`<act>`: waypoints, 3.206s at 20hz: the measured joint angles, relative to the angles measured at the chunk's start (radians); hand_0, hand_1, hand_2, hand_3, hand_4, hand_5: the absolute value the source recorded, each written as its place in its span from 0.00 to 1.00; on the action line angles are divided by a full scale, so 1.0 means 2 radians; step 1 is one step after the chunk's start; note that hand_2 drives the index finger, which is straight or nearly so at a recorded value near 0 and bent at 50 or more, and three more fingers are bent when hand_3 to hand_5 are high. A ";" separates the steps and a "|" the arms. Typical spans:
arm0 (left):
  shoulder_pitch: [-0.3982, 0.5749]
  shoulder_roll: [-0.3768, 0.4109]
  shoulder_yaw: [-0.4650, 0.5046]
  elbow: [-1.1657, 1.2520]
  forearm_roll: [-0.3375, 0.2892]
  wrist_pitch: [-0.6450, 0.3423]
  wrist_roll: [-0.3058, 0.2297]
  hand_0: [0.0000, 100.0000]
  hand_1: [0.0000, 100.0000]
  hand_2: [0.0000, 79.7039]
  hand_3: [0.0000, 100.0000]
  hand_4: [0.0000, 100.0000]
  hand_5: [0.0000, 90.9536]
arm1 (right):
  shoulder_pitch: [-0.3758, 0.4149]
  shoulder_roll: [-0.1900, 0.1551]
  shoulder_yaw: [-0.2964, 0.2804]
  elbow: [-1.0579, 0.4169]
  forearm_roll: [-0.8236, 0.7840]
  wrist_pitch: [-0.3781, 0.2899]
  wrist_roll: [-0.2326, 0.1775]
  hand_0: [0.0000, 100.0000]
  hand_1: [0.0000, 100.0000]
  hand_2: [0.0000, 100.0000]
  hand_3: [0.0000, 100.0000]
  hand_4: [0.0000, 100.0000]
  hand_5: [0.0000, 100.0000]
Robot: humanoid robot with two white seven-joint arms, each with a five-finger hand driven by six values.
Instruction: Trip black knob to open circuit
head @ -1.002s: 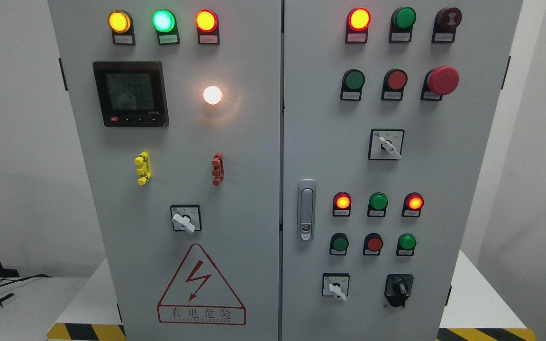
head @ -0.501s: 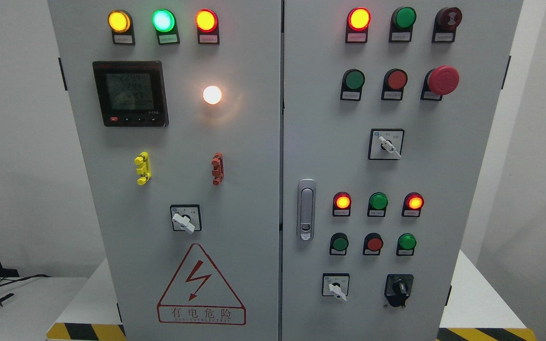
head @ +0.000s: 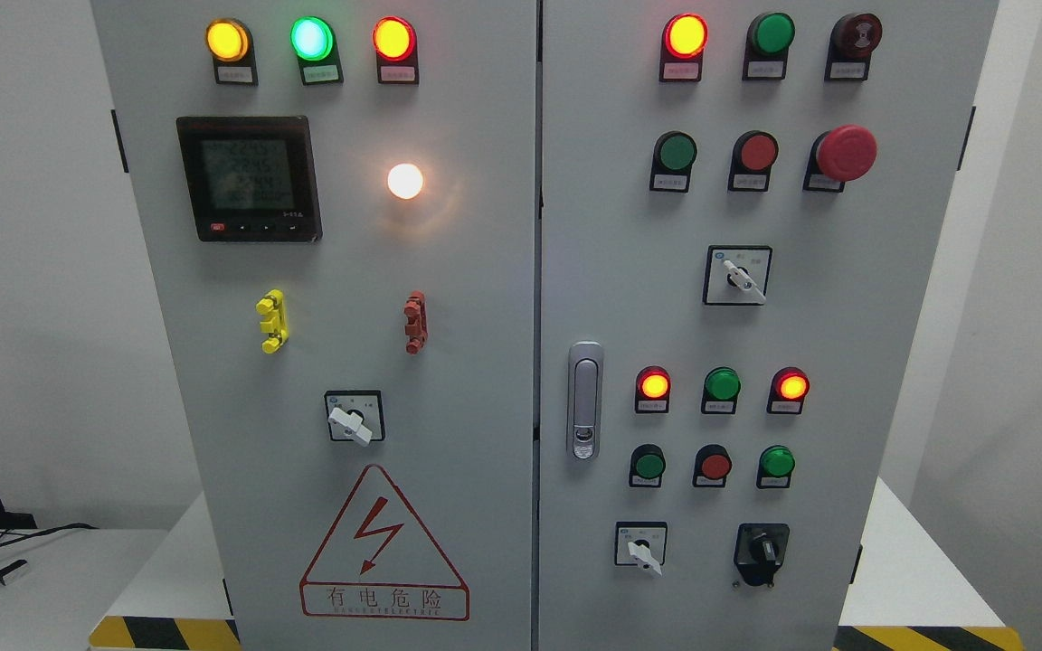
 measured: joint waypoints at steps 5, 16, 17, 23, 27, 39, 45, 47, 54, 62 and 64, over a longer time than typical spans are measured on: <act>0.000 0.000 0.000 0.000 0.000 0.000 0.000 0.12 0.39 0.00 0.00 0.00 0.00 | -0.016 0.000 0.007 0.001 0.004 0.016 -0.002 0.25 0.75 0.32 0.65 0.75 0.96; 0.000 0.000 0.000 0.000 0.000 0.000 0.000 0.12 0.39 0.00 0.00 0.00 0.00 | -0.061 0.001 0.015 0.014 0.007 0.051 0.003 0.26 0.75 0.33 0.65 0.75 0.96; 0.000 0.000 0.000 0.000 0.000 0.000 0.000 0.12 0.39 0.00 0.00 0.00 0.00 | -0.064 0.001 0.015 0.016 0.008 0.055 0.004 0.26 0.75 0.33 0.65 0.76 0.96; 0.000 0.000 0.000 0.000 0.000 0.000 0.000 0.12 0.39 0.00 0.00 0.00 0.00 | -0.076 0.002 0.017 0.026 0.008 0.066 0.004 0.25 0.76 0.35 0.66 0.77 0.96; 0.000 0.000 0.000 0.000 0.000 0.000 0.000 0.12 0.39 0.00 0.00 0.00 0.00 | -0.086 0.003 0.018 0.032 0.008 0.076 0.004 0.25 0.76 0.37 0.67 0.77 0.96; 0.000 0.000 0.000 0.000 0.000 0.000 0.000 0.12 0.39 0.00 0.00 0.00 0.00 | -0.106 0.004 0.019 0.040 0.009 0.081 0.004 0.25 0.75 0.38 0.67 0.77 0.96; 0.000 0.000 0.000 0.000 0.000 0.000 0.000 0.12 0.39 0.00 0.00 0.00 0.00 | -0.110 0.005 0.019 0.043 0.009 0.083 0.004 0.25 0.75 0.38 0.68 0.77 0.96; 0.000 0.000 0.000 0.000 0.000 0.000 0.000 0.12 0.39 0.00 0.00 0.00 0.00 | -0.112 0.005 0.019 0.044 0.009 0.087 0.004 0.25 0.75 0.38 0.68 0.77 0.96; 0.000 0.000 0.000 0.000 0.000 0.000 0.000 0.12 0.39 0.00 0.00 0.00 0.00 | -0.123 0.005 0.019 0.051 0.009 0.092 0.005 0.26 0.75 0.39 0.68 0.77 0.96; 0.000 0.000 0.000 0.000 0.000 0.000 0.000 0.12 0.39 0.00 0.00 0.00 0.00 | -0.136 0.005 0.019 0.062 0.012 0.101 0.005 0.26 0.75 0.40 0.69 0.77 0.96; 0.000 0.000 0.000 0.000 0.000 0.000 0.000 0.12 0.39 0.00 0.00 0.00 0.00 | -0.140 0.005 0.019 0.065 0.013 0.102 0.005 0.27 0.75 0.40 0.69 0.77 0.96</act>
